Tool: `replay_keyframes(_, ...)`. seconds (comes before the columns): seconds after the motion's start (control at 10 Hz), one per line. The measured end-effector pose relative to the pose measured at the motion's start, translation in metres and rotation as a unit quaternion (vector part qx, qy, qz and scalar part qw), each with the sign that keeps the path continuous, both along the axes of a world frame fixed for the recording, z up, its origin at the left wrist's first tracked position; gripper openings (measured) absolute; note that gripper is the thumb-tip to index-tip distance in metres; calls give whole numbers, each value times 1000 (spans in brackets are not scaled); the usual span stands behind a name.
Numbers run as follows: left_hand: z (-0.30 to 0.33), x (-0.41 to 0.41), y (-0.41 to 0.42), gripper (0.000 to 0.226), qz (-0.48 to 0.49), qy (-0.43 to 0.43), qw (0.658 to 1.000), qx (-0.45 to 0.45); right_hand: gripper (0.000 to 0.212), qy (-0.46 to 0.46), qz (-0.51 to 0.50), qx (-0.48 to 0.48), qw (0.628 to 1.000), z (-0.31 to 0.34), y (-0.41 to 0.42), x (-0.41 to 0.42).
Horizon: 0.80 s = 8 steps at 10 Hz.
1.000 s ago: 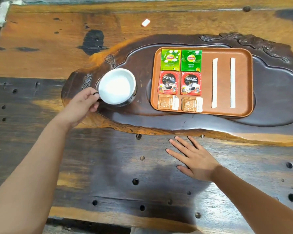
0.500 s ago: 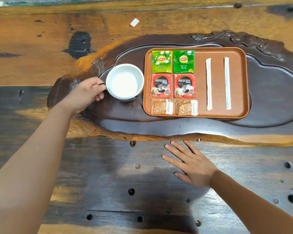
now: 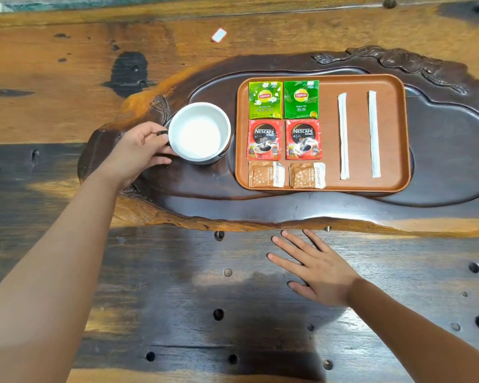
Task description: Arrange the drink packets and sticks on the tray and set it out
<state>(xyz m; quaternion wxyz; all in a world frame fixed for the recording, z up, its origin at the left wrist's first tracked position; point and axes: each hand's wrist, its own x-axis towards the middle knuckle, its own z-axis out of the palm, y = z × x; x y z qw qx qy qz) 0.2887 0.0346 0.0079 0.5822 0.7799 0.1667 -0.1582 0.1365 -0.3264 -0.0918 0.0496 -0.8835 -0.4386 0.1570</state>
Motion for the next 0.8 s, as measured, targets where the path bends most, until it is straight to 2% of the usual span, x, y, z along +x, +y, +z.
replay_keyframes(0.6,0,1,-4,18,10,12,1000,25,63,-17,1,3,1000,0,0,-2)
replay_keyframes(0.7,4,-8,-11,29,87,-12,996,17,62,-24,1,3,1000,3,1,-1)
replay_keyframes(0.8,12,-36,-21,27,215,-87,971,65,59,-3,-38,-10,999,13,8,-5)
